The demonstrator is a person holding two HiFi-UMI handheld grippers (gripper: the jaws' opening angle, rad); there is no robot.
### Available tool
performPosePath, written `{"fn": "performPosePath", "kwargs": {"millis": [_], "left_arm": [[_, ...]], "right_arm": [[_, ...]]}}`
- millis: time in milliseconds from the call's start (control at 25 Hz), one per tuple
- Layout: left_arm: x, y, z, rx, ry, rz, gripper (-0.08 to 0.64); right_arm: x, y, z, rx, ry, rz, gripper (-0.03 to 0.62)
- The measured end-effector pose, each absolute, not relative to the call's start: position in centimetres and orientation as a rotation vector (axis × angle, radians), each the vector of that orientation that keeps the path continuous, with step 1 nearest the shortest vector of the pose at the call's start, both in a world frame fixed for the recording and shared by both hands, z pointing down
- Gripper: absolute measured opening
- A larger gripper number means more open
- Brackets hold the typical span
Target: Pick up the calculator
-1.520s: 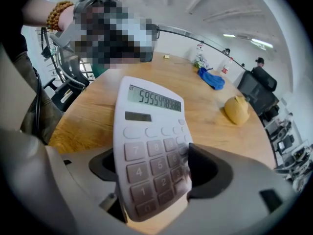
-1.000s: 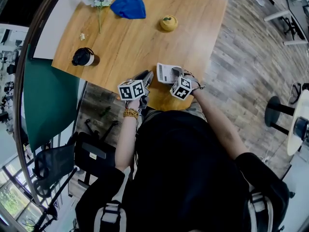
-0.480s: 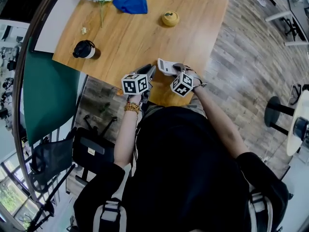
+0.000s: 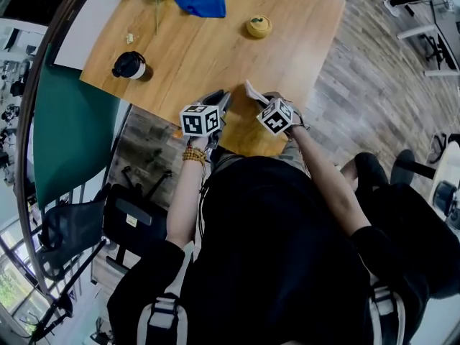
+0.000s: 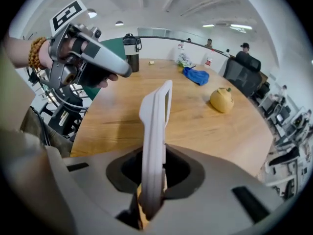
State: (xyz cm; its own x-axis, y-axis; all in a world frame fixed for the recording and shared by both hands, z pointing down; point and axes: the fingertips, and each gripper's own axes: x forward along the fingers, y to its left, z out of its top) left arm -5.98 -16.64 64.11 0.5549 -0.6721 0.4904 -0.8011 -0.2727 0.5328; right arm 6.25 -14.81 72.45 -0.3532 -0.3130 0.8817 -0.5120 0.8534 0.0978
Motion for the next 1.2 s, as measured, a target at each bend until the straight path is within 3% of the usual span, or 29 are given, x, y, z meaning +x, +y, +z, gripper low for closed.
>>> {"fn": "performPosePath", "kwargs": {"millis": [720, 1200], "left_arm": [[-6.0, -19.3, 59.6, 2.166, -1.351, 0.234, 0.087], [-8.2, -22.4, 48.8, 2.354, -1.586, 0.148, 0.081]], "right_arm": [[4.0, -19.5, 64.3, 0.773, -2.161, 0.360, 0.078], [1.7, -23.2, 54.6, 0.894, -2.346, 0.238, 0.078]]}}
